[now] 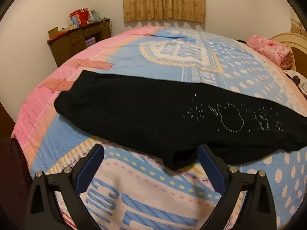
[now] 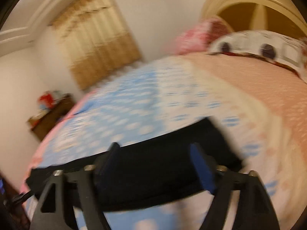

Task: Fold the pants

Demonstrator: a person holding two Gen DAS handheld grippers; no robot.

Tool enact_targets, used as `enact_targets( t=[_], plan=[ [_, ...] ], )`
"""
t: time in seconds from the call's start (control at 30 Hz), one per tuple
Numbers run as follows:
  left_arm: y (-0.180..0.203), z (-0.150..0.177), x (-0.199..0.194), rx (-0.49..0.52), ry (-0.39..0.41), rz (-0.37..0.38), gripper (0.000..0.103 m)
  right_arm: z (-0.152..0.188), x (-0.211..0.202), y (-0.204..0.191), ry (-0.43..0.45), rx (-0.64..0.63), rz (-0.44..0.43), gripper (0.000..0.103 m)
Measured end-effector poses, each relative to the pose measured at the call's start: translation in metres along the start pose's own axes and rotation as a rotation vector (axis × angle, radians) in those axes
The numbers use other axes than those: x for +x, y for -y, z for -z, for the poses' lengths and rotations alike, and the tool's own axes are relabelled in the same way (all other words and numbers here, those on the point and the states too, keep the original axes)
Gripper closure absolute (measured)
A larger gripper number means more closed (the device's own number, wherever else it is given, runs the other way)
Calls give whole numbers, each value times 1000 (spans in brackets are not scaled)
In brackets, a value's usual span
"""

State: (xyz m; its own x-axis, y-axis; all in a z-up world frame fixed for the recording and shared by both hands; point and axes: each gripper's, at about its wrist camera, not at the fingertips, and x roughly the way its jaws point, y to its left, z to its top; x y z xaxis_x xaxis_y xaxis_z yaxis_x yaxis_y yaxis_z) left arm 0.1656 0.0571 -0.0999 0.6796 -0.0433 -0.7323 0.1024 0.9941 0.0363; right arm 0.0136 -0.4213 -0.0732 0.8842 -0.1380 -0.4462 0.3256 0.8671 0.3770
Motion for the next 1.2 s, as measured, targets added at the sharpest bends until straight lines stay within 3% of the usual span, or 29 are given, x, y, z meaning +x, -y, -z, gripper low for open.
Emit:
enact_targets(
  t=[0.03,0.13,0.23,0.33,0.57,0.77,0.83,0.87,0.93,0.97,1.07,1.13,1.2],
  plan=[
    [0,2,1,-5,-8,3,3,7,-1,-18,-9,-42,-47,25],
    [1,5,2,-30,-19,39,3,22,11,-64,-53,-153,-76,25],
    [5,6,0,-18,-11,53,3,41,21,-104,-127,-216,-166,40],
    [12,6,1,1,-7,64,3,64,25,-141,-179,-279,-258,41],
    [19,13,29,85,-97,-50,3,99,43,-186,-248,-434,-254,41],
    [4,10,37,6,-104,-39,3,111,69,-200,-252,-576,-127,41],
    [0,6,40,-20,-101,-29,3,112,73,-198,-259,-582,-113,49],
    [-1,4,41,-36,-98,-20,3,112,74,-199,-261,-580,-118,67],
    [-4,2,42,-60,-86,-7,3,112,73,-199,-268,-581,-113,78],
    [-5,2,43,-69,-79,-7,3,111,72,-199,-278,-578,-122,88],
    [-13,1,46,-112,-77,0,7,110,68,-194,-308,-578,-141,94],
    [-21,3,43,-159,-71,56,23,113,64,-191,-317,-585,-140,94],
    [-26,8,38,-184,-69,74,24,113,60,-182,-332,-556,-158,94]
  ],
)
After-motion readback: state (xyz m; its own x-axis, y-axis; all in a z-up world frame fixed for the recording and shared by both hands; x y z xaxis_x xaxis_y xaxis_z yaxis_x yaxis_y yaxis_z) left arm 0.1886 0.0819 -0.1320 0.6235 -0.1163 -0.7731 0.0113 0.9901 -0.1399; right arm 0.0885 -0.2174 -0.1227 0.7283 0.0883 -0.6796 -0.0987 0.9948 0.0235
